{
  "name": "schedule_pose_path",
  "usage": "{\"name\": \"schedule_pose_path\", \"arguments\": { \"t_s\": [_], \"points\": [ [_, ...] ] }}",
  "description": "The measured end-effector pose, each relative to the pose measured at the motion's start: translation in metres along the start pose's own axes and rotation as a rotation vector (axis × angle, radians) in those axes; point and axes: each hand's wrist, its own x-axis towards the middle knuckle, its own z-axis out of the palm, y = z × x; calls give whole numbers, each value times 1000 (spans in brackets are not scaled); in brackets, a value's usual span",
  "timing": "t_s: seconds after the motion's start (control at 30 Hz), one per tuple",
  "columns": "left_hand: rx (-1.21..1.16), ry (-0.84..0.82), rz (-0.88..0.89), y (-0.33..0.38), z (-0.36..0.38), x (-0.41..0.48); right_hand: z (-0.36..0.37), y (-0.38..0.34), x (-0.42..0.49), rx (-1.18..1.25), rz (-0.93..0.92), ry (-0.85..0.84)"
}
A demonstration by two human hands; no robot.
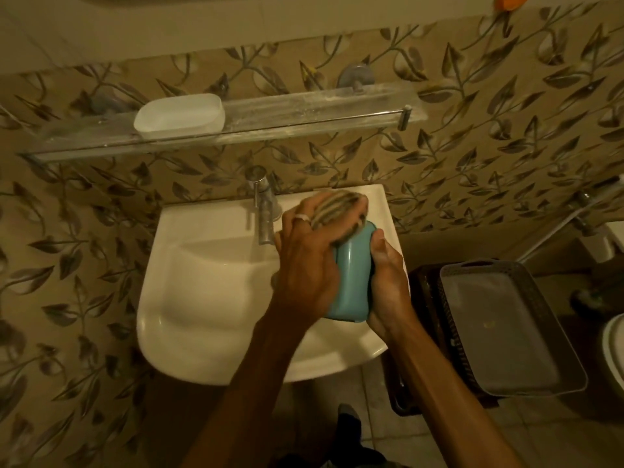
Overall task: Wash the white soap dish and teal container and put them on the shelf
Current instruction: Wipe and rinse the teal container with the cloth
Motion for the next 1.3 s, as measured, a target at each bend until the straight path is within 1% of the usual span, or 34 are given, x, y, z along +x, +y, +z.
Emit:
{"name": "schedule_pose_path", "arguments": {
  "t_s": [0.03,0.1,0.2,0.27,0.33,0.4,0.47,0.5,0.6,0.67,0.73,0.83,0.97,1.07,1.17,1.23,1.3],
  "points": [
    [-70,8,-54,-8,-1,9,0,-1,-1,-5,-4,3],
    [-195,20,-102,-19,-2,17,0,-3,-2,-16,-24,13],
    [-344,28,-72,-24,5,-8,-2,-8,0,31,-22,53],
    [-429,32,-108,-22,10,-33,-5,-10,2,49,-35,78],
    [-407,63,-120,-16,14,-56,-8,-8,3,39,-47,83],
    [-310,114,-73,-12,14,-65,-10,-3,1,27,-32,93],
    [-156,118,-20,-16,14,-56,-8,2,-1,5,-28,93],
    [-120,106,-57,-18,11,-47,-6,3,-2,-15,-36,87],
    [-160,83,-225,-23,2,-25,1,1,-3,-70,-76,77],
    [-176,105,-245,-19,0,-24,4,-1,-1,-90,-106,78],
    [-174,119,-172,-6,2,-32,5,-4,2,-106,-129,83],
    [-64,147,-25,8,7,-45,2,-5,5,-121,-135,93],
    [20,143,56,12,8,-53,1,-6,7,-130,-150,82],
    [16,135,51,8,4,-39,8,-7,10,-124,-168,57],
    [-27,109,-62,-2,-4,-12,13,-7,11,-143,-176,44],
    [-122,88,-162,-14,-11,4,15,-9,12,-136,-186,44],
    [-301,68,-205,-27,-14,8,15,-15,14,-100,-203,51]
  ]
}}
